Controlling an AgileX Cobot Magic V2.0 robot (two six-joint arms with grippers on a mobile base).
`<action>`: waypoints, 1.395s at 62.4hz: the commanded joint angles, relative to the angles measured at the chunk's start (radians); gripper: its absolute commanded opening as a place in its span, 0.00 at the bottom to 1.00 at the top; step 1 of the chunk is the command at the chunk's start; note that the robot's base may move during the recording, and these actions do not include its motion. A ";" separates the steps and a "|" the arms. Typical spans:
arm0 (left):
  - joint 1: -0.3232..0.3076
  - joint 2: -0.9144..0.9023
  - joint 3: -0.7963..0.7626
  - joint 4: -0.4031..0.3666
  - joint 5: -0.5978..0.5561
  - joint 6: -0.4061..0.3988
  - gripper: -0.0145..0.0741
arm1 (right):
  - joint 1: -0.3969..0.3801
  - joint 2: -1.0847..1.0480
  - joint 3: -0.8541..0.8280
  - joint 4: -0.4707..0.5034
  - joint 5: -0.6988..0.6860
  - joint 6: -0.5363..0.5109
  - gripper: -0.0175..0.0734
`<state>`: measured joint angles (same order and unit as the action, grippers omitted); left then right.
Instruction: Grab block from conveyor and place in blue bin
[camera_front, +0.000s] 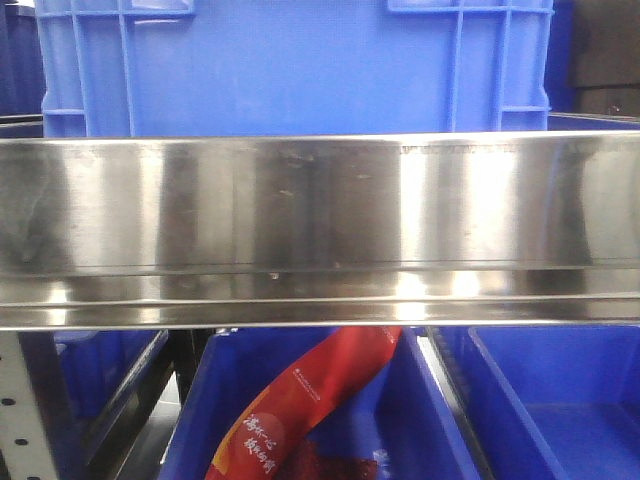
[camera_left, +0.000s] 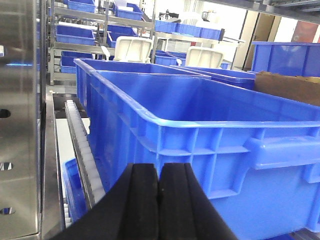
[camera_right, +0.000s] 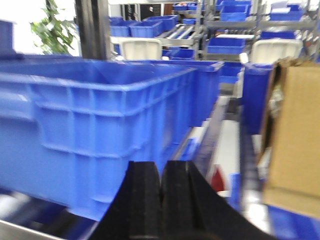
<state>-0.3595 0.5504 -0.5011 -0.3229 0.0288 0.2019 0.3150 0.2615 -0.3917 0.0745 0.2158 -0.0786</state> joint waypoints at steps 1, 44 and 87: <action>0.004 -0.006 0.000 -0.008 -0.017 -0.004 0.04 | -0.038 -0.043 0.030 -0.062 -0.037 -0.002 0.01; 0.004 -0.006 0.000 -0.008 -0.022 -0.004 0.04 | -0.206 -0.261 0.392 0.005 -0.280 0.000 0.01; 0.004 -0.006 0.000 -0.008 -0.022 -0.004 0.04 | -0.206 -0.261 0.392 0.005 -0.197 0.000 0.01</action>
<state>-0.3575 0.5498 -0.5011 -0.3236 0.0225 0.2019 0.1121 0.0028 -0.0020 0.0772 0.0316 -0.0786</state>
